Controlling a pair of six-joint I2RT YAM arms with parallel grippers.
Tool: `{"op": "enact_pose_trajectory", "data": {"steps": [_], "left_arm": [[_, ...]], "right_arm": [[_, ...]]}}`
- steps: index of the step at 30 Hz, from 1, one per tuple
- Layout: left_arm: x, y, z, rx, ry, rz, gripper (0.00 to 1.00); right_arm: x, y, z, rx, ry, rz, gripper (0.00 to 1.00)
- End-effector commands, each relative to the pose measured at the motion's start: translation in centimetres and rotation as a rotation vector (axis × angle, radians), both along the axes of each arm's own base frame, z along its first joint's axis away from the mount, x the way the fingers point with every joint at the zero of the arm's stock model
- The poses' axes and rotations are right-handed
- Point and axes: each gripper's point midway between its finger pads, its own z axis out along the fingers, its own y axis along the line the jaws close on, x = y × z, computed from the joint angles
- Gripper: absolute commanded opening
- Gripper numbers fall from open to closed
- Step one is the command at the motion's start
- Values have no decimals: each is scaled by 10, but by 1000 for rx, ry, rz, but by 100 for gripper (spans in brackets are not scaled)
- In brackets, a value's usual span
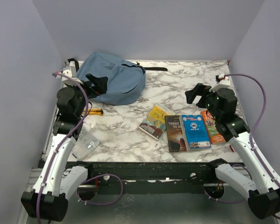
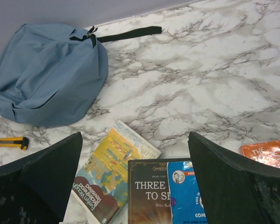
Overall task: Pack the student bag
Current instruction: Adjust the student bag at the center of the board.
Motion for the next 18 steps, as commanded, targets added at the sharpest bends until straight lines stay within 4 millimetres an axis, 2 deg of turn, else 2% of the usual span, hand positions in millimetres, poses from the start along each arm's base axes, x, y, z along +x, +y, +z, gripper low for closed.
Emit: {"op": "enact_pose_trajectory", "data": {"steps": [1,5,9,12,18], "left_arm": [[11,-26,-54,-82,292,-121,98],[27,-27,-106,-140,519,-104,94],[36,-43,-142,-245,688,-165,91],[41,-58,-158,-311,790,-226,82],[49,-72,-179,-401,921,-263,80]], "right_arm": [[7,10,-8,40,27,18,100],[8,18,-2,83,9,50,100],[13,19,-11,93,56,30,100],[17,20,-25,92,122,15,100],[20,20,-34,127,141,-16,100]]}}
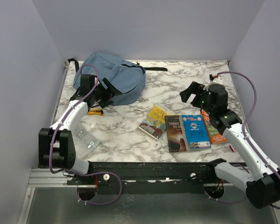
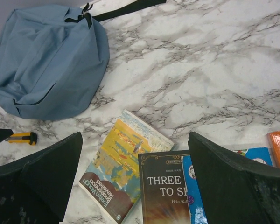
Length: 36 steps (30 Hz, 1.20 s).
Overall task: Pack the student bag
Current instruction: Adjust the student bag at the center of the board.
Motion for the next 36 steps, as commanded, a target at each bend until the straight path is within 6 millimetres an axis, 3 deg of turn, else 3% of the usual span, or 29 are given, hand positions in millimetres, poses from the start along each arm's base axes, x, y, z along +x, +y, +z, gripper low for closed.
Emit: {"op": "enact_pose_trajectory", "data": {"steps": [1,5,12,20,29,36], "left_arm": [[1,-18,11,-127,73,-29,82],[6,-15,-1,-150,162,44,90],[2,2,-41,-149,382,261,89],[23,17,-50,-116,466,404,88],[42,14,-66,-60,516,454,85],[43,18,-71,31,493,394,71]], "right_arm": [[0,2,4,52,2,-22,100],[4,8,-1,80,27,-21,100],[8,10,-2,100,19,-21,100],[10,12,5,100,12,-13,100],[9,14,0,113,34,-12,100],[14,17,-8,125,56,-16,100]]}}
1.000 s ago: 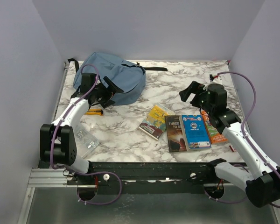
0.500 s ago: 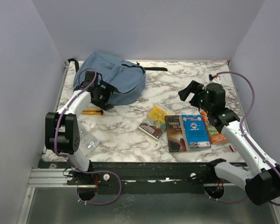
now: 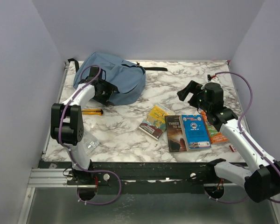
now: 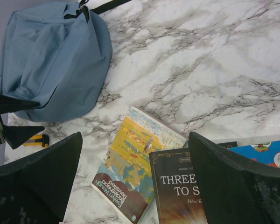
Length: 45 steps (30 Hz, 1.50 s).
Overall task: Pack the student bag
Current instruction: Adjust the student bag at the center of the board.
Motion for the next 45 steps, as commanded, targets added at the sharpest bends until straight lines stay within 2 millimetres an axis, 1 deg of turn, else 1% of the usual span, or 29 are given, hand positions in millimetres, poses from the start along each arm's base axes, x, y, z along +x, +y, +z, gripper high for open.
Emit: {"op": "enact_pose_trajectory", "data": {"steps": [1,5,7,8,9,11,13,15,17,18,20,21,22,26,29,32,34,35,36,39,43,44,45], "left_arm": [[-4,8,-4,91,15,-29,68],[-6,7,-9,115,14,-64,59],[-4,3,-8,125,3,-97,51],[-3,2,-7,136,-8,-118,50],[-2,0,-6,148,-17,-138,45],[-2,0,-2,188,-44,-172,42],[-1,2,5,241,-79,-198,39],[-1,1,15,288,-127,-240,33],[-2,-4,27,319,-197,-307,24],[-2,-8,33,331,-236,-335,18],[-10,-10,43,362,-292,-381,10],[-16,-11,47,371,-321,-412,3],[-20,-12,51,376,-348,-437,0],[-42,-12,67,392,-426,-521,0],[-58,-13,72,395,-467,-594,0],[-73,-19,75,378,-515,-686,0],[-79,-19,76,390,-550,-717,0],[-80,-19,79,400,-582,-733,0],[-80,-19,80,409,-603,-744,0],[-79,-21,88,439,-656,-783,0],[-77,-28,95,409,-690,-801,0],[-77,-31,96,393,-698,-806,0],[-78,-33,96,381,-699,-810,0]], "right_arm": [[7,7,6,30,-11,11,100],[6,10,6,42,-3,16,100],[5,10,6,47,0,17,100],[5,10,6,52,1,15,100],[3,11,5,55,3,17,100],[2,11,6,62,3,21,100],[1,13,4,57,5,39,100],[0,20,3,51,13,88,100],[0,29,0,44,23,152,100],[0,35,0,48,24,184,100],[0,49,-1,61,47,269,100],[-2,56,-5,68,67,313,100],[-3,59,-9,72,91,332,100],[-5,70,-26,108,135,377,100],[-2,80,-35,163,149,406,100],[5,92,-42,220,171,427,100],[13,98,-47,252,190,428,100],[17,100,-52,264,211,425,100],[24,104,-49,278,196,430,100],[41,113,-57,308,218,433,100],[61,122,-74,340,259,417,88],[67,123,-81,340,271,406,86],[72,125,-83,347,278,403,85]]}}
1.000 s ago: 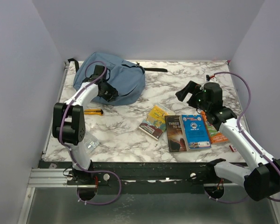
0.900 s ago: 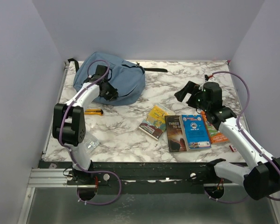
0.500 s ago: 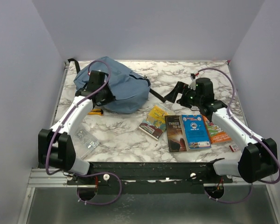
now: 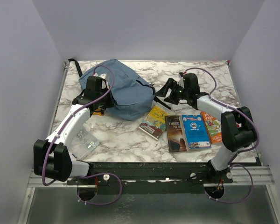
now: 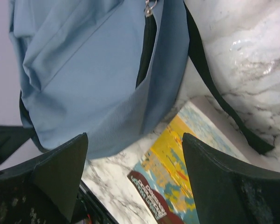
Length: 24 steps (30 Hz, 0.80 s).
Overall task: Pack the student bag
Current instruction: Adjust the student bag at the center of the board.
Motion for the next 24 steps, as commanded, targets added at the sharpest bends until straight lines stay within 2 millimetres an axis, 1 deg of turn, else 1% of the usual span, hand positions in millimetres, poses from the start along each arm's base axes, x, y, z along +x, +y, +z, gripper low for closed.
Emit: {"op": "enact_pose_trajectory", "data": {"steps": [1,3,6,8,11,13,14,15,18,19,20,21,23,24], "left_arm": [[8,-20,32,-69,-116,-99,0],[7,-21,31,-75,-109,-100,0],[7,-19,32,-71,-108,-91,0],[8,-16,32,-56,-103,-74,0],[9,-13,29,-43,-83,-59,0],[10,-14,26,-46,-68,-58,0],[10,-15,24,-50,-59,-59,0],[10,-16,22,-52,-52,-61,0],[12,-20,17,-62,-27,-68,0],[14,-21,16,-66,-20,-67,0],[15,-22,14,-68,-11,-67,0],[17,-22,13,-70,-4,-65,0],[21,-22,11,-66,5,-50,0],[22,-21,9,-63,7,-42,0]], "right_arm": [[27,16,2,66,-7,-3,85],[37,21,-9,64,13,-5,84],[51,25,-33,39,64,-4,76],[59,29,-43,46,83,-4,73],[68,36,-50,84,100,-1,64],[71,42,-51,109,97,3,58],[72,43,-51,119,96,1,54],[72,45,-49,129,87,-1,46],[75,47,-38,182,46,-10,29],[77,49,-32,201,25,-4,20],[78,52,-28,221,17,4,5],[78,54,-23,242,2,15,1],[73,54,-5,295,-63,20,1],[68,53,7,330,-106,19,1]]}}
